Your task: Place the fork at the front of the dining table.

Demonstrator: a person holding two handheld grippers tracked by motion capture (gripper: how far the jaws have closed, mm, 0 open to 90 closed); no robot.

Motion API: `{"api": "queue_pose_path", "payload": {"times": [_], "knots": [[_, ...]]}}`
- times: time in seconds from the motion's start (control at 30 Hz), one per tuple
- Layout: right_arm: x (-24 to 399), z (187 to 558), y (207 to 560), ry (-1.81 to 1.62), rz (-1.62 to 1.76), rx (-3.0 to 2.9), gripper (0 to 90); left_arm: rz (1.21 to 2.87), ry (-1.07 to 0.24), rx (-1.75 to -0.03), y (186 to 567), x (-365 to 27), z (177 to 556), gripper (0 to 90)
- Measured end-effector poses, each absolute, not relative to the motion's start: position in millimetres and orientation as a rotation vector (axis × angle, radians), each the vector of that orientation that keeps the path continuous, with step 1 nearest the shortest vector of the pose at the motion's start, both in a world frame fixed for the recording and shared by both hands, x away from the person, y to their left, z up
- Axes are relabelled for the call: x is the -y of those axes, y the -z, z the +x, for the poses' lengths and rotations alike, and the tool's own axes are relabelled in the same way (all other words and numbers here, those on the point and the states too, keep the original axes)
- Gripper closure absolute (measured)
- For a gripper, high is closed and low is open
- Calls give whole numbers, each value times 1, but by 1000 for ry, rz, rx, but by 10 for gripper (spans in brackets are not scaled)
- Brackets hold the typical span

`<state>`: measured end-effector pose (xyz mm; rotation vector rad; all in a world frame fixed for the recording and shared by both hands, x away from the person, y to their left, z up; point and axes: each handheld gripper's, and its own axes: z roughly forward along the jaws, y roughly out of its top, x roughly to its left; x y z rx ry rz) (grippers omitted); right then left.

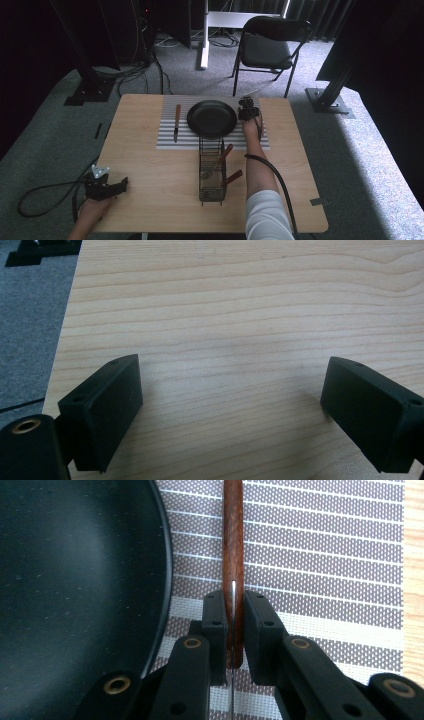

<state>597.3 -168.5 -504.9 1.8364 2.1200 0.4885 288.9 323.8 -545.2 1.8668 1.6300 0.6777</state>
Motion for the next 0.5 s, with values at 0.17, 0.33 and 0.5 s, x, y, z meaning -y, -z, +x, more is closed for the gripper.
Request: {"api": "queue_pose_path", "payload": {"times": [0.17, 0.33, 0.5], "knots": [[172, 598, 506, -517, 1823, -2145, 694, 1867, -678, -1630, 545, -324, 289, 95], [179, 593, 495, -571, 1855, -2143, 582, 1866, -678, -1629, 545, -324, 289, 95], [186, 572, 480, -641, 1828, -2144, 559, 1866, -679, -1628, 545, -324, 289, 96]]}}
